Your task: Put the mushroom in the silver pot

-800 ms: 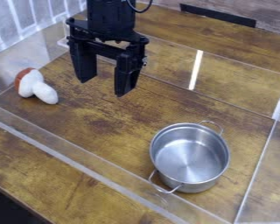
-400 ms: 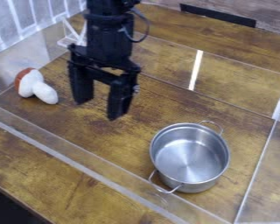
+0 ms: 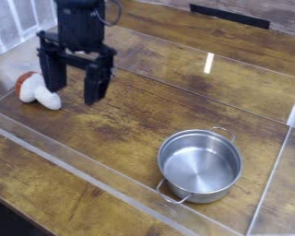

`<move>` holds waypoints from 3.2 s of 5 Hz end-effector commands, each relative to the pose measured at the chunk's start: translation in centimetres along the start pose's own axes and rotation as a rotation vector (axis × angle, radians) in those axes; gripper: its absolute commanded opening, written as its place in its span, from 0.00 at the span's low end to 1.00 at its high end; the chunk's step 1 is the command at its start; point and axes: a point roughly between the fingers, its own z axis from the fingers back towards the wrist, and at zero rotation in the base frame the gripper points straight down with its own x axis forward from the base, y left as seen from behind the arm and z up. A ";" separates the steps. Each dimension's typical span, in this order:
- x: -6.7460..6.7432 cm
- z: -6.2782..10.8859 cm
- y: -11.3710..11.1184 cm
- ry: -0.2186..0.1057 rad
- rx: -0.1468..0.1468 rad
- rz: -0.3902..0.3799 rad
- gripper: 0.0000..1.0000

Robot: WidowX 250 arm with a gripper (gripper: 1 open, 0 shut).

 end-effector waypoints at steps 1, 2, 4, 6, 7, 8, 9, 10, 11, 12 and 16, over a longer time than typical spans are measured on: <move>1.2 1.2 1.5 -0.077 0.022 0.088 1.00; 1.5 -0.1 1.8 -0.066 0.027 0.140 1.00; 2.4 -1.6 3.1 -0.068 0.030 0.334 1.00; 2.9 -2.9 6.7 -0.105 -0.055 0.768 1.00; 2.6 -4.2 9.3 -0.124 -0.112 0.991 1.00; 2.9 -4.1 11.3 -0.122 -0.171 1.221 1.00; 3.8 -4.0 12.8 -0.101 -0.229 1.399 1.00; 4.7 -3.2 13.3 -0.084 -0.268 1.497 1.00; 5.6 -3.0 13.5 -0.068 -0.288 1.566 1.00; 6.0 -3.8 13.6 -0.059 -0.297 1.648 1.00; 6.8 -5.1 12.9 -0.036 -0.318 1.878 1.00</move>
